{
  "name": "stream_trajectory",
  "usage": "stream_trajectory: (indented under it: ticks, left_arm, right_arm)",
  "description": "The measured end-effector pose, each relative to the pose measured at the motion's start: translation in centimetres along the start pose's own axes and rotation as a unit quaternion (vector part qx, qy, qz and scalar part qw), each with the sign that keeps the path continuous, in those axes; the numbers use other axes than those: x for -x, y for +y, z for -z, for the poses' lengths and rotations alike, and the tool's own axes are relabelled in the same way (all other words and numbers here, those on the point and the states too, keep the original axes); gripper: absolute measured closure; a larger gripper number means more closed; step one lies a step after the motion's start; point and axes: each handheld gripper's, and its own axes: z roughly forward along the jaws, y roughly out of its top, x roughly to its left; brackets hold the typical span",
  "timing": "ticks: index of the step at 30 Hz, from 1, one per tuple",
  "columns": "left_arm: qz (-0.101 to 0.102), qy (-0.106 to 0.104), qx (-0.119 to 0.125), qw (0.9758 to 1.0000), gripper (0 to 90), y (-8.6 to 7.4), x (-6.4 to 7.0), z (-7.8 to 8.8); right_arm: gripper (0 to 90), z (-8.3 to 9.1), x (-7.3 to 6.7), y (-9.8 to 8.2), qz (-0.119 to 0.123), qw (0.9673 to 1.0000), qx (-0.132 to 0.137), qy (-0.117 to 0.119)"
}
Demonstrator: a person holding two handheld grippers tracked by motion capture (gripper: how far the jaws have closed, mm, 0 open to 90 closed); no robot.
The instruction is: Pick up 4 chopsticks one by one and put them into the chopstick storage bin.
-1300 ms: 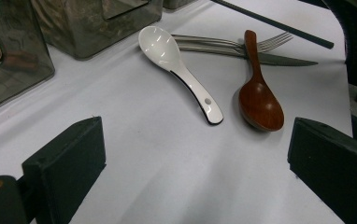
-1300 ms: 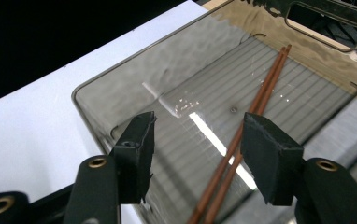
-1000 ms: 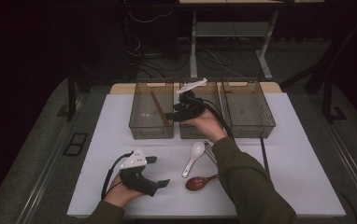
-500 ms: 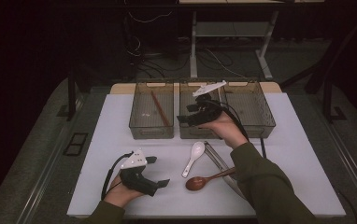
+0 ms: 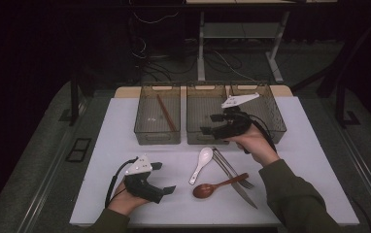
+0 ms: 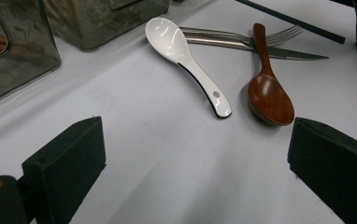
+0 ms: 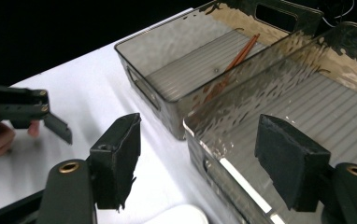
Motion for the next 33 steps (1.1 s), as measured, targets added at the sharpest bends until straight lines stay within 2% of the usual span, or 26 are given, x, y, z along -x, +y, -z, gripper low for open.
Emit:
stream_trajectory:
  ticks: [9,12,15,22,25,28,33]
  left_arm:
    - [-0.008,0.0,-0.006,0.9999,3.4,0.2,0.1,-0.3]
    - [-0.007,0.001,-0.005,1.0,3.4,0.2,0.1,-0.3]
    - [-0.004,0.001,-0.002,1.0,3.4,0.2,0.0,-0.2]
    - [-0.006,0.006,-0.002,1.0,3.5,0.2,0.0,0.1]
    - [-0.003,0.007,-0.002,1.0,3.5,0.2,0.0,0.2]
    - [-0.003,0.007,-0.001,1.0,3.5,0.2,0.0,0.3]
    - [-0.003,0.009,0.002,1.0,3.5,0.2,0.0,0.4]
  right_arm:
    - [31.2,2.8,0.1,-3.4,-0.012,0.9999,0.01,-0.001]
    - [31.4,3.4,0.2,-4.7,-0.016,0.9998,0.013,-0.003]
    - [31.8,4.1,0.2,-5.7,-0.027,0.9995,0.018,0.004]
    - [31.7,5.6,-0.3,-7.5,-0.025,0.9996,0.009,0.001]
    - [31.7,6.3,-0.3,-8.4,-0.021,0.9997,0.005,-0.01]
    - [31.9,7.0,0.0,-9.3,-0.029,0.9994,0.008,-0.018]
    - [33.6,8.1,0.3,-10.7,-0.034,0.9985,-0.004,-0.042]
